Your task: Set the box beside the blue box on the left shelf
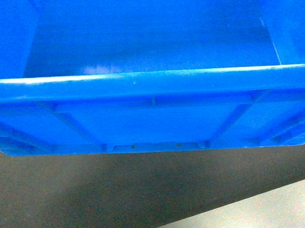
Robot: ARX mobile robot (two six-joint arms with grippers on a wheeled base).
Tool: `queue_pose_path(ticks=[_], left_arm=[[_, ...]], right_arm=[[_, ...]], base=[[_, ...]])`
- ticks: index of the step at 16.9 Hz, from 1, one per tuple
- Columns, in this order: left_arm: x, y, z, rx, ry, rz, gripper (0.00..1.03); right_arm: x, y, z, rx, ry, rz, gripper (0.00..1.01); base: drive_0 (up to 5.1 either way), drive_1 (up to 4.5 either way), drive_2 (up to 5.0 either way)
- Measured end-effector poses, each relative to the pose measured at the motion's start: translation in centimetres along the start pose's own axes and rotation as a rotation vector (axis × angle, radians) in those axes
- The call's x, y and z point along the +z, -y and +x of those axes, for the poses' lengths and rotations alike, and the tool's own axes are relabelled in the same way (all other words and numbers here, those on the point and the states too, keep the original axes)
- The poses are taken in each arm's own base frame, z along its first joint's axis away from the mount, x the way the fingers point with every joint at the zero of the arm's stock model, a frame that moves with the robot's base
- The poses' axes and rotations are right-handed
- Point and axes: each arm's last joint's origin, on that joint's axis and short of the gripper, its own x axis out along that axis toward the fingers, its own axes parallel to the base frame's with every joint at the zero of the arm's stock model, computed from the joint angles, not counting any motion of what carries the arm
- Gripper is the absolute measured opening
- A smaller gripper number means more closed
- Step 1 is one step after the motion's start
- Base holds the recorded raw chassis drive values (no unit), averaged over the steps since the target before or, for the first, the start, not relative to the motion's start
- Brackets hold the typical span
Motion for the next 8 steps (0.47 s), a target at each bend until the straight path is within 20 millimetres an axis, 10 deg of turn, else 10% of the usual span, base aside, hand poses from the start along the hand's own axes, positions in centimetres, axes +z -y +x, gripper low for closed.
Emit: queue_pose_path(ticks=[8], left_arm=[[0.00,0.00,0.00,0.000,0.000,0.000,0.08]], right_arm=[[0.00,0.01,0.00,-0.002,0.000,-0.003,0.15]], base=[[-1.4,-1.43,-1.4]])
